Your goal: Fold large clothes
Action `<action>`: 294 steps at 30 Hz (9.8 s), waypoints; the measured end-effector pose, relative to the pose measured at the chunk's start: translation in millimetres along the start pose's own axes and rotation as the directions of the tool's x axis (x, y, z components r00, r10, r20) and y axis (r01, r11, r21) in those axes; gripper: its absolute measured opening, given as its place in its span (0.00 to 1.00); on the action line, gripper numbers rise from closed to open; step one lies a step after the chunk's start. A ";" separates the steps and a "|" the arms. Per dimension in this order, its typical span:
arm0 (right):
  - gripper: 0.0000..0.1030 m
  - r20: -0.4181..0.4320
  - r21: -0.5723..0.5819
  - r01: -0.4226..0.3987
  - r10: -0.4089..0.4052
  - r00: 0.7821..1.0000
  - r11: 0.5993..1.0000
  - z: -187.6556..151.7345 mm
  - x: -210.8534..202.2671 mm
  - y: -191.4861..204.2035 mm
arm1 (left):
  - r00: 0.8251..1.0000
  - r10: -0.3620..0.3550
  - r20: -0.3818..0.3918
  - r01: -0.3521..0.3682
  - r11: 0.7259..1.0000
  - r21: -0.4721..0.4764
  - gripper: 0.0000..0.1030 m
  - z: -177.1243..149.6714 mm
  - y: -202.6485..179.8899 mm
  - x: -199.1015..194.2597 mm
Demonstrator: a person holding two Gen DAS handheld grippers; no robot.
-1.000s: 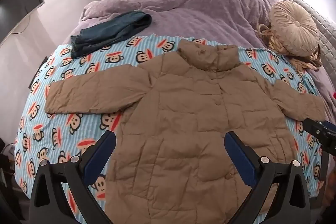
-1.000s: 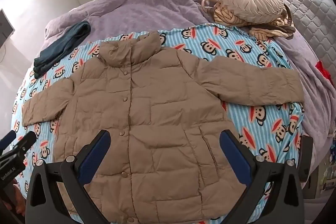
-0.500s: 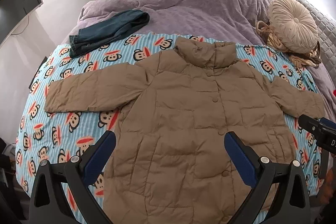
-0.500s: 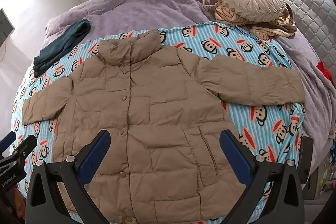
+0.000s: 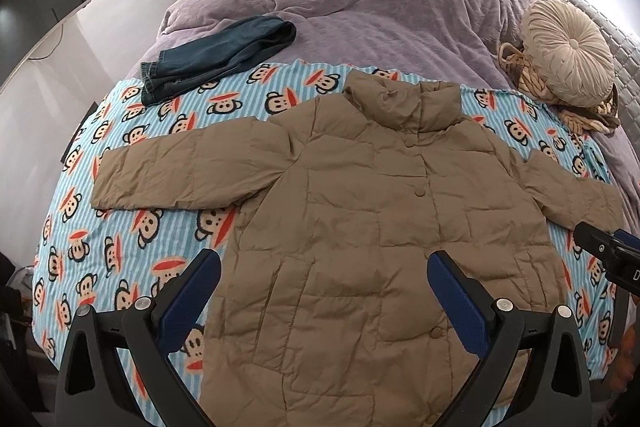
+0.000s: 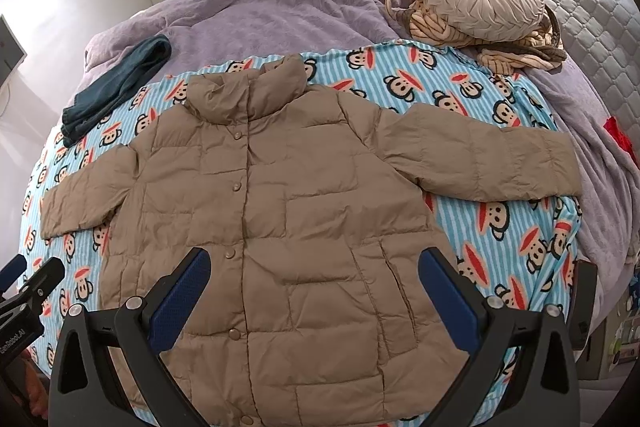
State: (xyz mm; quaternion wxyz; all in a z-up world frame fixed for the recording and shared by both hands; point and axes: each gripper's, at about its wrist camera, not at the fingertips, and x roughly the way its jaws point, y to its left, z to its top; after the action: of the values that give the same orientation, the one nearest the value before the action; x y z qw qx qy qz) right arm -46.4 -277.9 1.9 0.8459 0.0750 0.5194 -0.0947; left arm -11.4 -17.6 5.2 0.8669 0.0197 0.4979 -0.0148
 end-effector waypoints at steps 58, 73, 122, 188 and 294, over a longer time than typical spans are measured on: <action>1.00 -0.002 0.002 0.005 -0.005 1.000 1.000 2.8 0.8 3.8 | 1.000 0.011 -0.023 -0.011 1.000 -0.017 1.00 3.1 6.3 4.7; 1.00 -0.005 -0.003 0.006 -0.006 1.000 1.000 3.3 2.2 5.8 | 1.000 0.009 -0.030 -0.010 1.000 -0.016 1.00 -0.3 6.4 8.7; 1.00 -0.156 0.028 -0.055 0.059 0.986 0.998 7.9 47.0 36.6 | 0.991 -0.078 -0.106 0.065 0.991 -0.113 1.00 3.2 50.5 56.2; 0.16 -0.345 0.172 -0.614 0.631 0.695 0.770 27.4 282.2 315.4 | 0.875 -0.377 0.304 0.402 0.915 -0.022 0.10 127.5 149.8 126.7; 0.14 -0.083 0.194 -0.259 0.279 0.957 0.946 51.1 243.3 26.2 | 0.995 -0.072 -0.064 0.073 0.997 0.013 0.46 65.2 95.6 237.1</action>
State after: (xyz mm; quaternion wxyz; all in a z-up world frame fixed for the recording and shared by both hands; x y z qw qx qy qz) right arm 111.6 -284.0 -191.6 0.8108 0.2269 0.5391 -0.0210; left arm 168.7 73.3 -165.0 0.8493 0.0088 0.5256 -0.0493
